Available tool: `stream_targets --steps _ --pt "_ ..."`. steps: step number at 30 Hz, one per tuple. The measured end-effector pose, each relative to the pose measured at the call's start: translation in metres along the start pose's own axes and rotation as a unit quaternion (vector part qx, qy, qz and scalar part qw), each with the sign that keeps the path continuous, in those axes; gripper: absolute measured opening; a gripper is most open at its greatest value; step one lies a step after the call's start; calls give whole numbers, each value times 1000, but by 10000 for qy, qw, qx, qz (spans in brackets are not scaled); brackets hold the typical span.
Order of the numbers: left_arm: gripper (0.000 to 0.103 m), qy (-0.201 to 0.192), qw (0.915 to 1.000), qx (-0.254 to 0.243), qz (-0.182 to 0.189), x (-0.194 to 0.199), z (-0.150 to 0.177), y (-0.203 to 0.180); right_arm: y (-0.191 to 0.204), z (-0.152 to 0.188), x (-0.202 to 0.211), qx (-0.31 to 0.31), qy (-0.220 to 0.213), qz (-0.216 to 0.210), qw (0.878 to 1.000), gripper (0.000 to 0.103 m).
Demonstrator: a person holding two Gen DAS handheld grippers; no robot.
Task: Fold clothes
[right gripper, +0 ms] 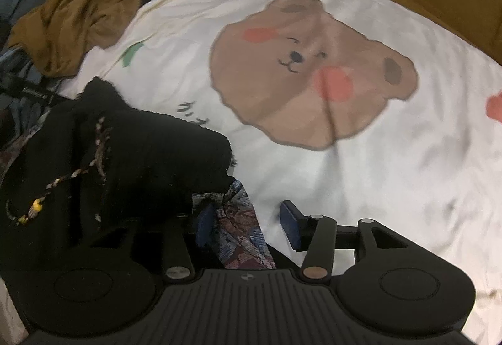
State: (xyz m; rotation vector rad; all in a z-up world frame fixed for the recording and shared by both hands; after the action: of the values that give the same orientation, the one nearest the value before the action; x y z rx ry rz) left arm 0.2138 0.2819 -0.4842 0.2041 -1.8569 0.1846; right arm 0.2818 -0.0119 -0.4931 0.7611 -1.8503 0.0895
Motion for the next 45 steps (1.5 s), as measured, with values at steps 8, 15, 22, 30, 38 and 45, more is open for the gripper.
stream_targets --steps 8,15,22,30,38,45 --pt "2 -160 9997 -154 -62 11 -6 -5 15 5 -4 149 187 -706 9972 2" --pt "2 -561 9982 -154 -168 39 -16 -11 -5 8 24 -246 -227 -480 9983 1" --pt "2 -940 9954 -145 -110 65 -47 -26 -44 -3 71 -637 -878 -118 9940 1" --pt "2 -1327 9891 -618 175 73 -92 -72 -91 -22 107 -997 -1450 420 9835 0" --pt "2 -1631 9812 -941 429 67 -142 -116 -136 -42 130 -1145 -1770 806 9742 1" --pt "2 -1881 9745 -1126 483 64 -180 -139 -162 -63 147 -1196 -2065 1139 9644 0"
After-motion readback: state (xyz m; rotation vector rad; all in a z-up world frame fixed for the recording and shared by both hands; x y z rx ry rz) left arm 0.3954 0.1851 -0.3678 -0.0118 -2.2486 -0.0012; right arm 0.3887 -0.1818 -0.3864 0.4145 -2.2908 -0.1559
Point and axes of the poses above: each gripper's, at about its wrist camera, not at the fingertips, and x roughly against the way its jaws point, y to its left, z to its underside, the point moved 10 cm from there along -x, roughly the way its jaws point, and after that the axes turned 9 degrees about -x, right-handed, at the moved point
